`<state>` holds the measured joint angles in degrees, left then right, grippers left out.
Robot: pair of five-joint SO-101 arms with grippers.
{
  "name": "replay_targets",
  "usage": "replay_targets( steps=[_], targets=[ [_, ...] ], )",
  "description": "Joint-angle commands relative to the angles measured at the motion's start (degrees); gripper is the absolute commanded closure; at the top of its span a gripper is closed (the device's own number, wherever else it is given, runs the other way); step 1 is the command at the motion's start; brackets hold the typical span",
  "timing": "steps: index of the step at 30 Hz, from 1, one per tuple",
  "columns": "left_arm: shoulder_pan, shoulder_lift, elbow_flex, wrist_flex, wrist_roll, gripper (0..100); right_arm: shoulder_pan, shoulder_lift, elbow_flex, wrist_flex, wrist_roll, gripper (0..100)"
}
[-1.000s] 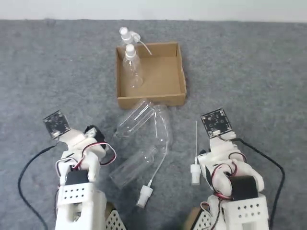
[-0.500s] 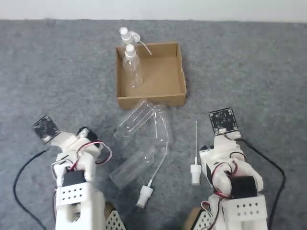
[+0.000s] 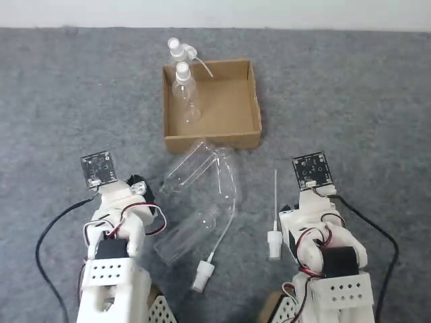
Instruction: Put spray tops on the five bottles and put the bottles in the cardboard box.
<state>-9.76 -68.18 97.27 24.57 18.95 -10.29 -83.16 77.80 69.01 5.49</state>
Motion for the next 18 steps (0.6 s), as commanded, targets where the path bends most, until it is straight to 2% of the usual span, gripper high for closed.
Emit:
replay_targets(
  steps=[1, 6, 11, 18],
  targets=[
    [0.62, -0.79, -1.1, -0.26, -0.7, 99, 0.48, -1.01, 0.18, -1.01, -0.44, 99.2],
    [0.62, -0.79, -1.1, -0.26, -0.7, 99, 0.4, -1.01, 1.41, -1.1, -0.09, 99.2],
    [0.62, -0.79, -1.1, -0.26, -0.7, 99, 0.4, -1.01, 3.43, -2.86, 4.66, 99.1],
    [0.62, -0.79, -1.1, -0.26, -0.7, 99, 0.57, -1.01, 3.6, -4.26, 4.57, 99.1]
  ],
)
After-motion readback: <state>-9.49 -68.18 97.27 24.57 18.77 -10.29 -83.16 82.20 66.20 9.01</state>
